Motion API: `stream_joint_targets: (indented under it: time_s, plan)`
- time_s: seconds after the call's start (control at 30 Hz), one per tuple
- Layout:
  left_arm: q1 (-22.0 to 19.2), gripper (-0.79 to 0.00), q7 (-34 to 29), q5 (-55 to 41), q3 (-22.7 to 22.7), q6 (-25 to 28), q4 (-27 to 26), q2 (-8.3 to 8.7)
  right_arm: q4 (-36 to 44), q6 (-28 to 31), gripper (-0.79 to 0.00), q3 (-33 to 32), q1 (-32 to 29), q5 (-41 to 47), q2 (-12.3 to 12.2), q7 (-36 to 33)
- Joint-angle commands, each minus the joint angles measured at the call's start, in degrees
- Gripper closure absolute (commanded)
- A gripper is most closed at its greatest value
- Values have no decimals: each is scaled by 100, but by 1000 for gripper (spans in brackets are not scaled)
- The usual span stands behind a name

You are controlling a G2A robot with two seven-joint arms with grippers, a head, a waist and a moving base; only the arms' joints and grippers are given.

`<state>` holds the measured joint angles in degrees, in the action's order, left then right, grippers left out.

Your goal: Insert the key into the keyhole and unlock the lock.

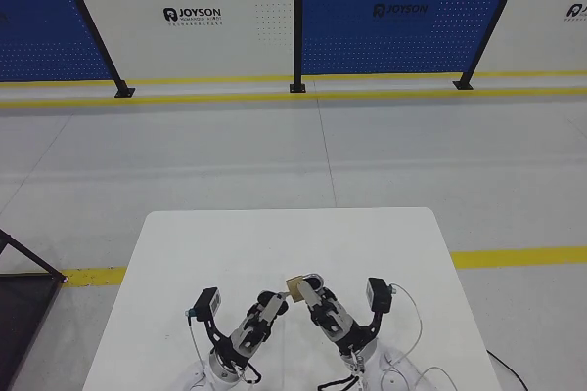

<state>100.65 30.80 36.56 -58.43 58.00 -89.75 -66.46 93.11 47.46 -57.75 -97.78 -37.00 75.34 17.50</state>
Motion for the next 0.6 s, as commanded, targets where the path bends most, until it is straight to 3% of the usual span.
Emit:
stream_joint_targets:
  time_s: [0.0, 0.37, 0.57]
  plan:
    - [-11, 0, 51, 81, -11, 0, 27, 7, -8, -22, 0, 7, 2, -20, -1, -21]
    - [-38, 0, 712, 956, -107, -61, 186, -58, -20, -121, 0, 43, 15, -127, -11, -107]
    - [-41, 0, 1388, 1852, -145, -467, 236, -134, -19, -167, 0, 47, 17, -149, -18, -137]
